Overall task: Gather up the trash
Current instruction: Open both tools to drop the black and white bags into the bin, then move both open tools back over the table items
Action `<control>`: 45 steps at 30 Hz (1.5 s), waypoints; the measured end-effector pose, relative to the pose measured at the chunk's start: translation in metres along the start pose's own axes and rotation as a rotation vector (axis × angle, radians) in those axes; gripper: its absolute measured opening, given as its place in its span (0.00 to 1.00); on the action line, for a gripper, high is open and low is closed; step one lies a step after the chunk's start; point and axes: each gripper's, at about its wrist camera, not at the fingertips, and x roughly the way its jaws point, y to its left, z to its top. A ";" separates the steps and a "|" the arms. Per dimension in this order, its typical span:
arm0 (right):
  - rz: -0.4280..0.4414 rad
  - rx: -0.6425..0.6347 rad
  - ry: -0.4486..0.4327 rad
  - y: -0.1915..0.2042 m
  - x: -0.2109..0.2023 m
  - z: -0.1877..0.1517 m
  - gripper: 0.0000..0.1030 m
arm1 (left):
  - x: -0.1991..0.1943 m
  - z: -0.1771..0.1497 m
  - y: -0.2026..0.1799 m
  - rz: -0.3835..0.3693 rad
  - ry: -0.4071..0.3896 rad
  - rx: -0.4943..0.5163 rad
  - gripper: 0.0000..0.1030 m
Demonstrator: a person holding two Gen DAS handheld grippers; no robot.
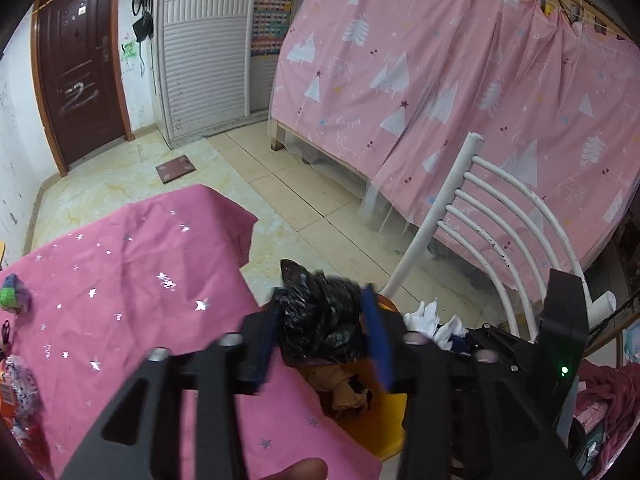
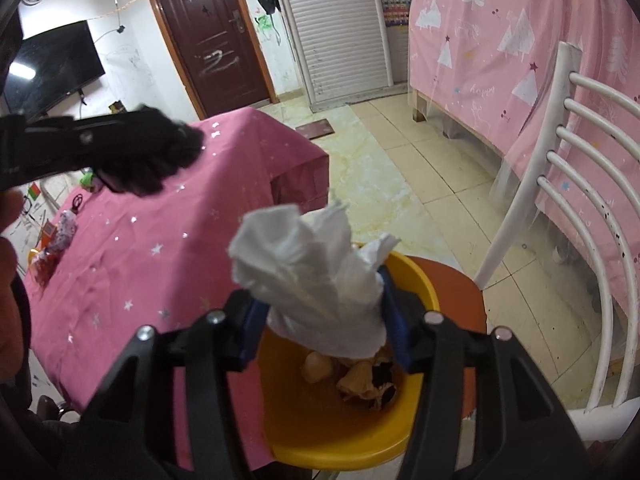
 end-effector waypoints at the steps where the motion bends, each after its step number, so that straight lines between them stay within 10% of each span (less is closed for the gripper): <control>1: 0.000 0.003 -0.001 -0.001 -0.001 -0.001 0.50 | 0.003 0.002 0.000 -0.004 0.004 -0.008 0.60; 23: -0.013 -0.013 -0.023 0.022 -0.007 0.015 0.78 | -0.032 0.005 0.048 0.000 -0.044 -0.115 0.68; 45: 0.089 -0.235 -0.035 0.168 0.022 0.068 0.78 | -0.135 -0.007 0.186 0.184 -0.175 -0.212 0.69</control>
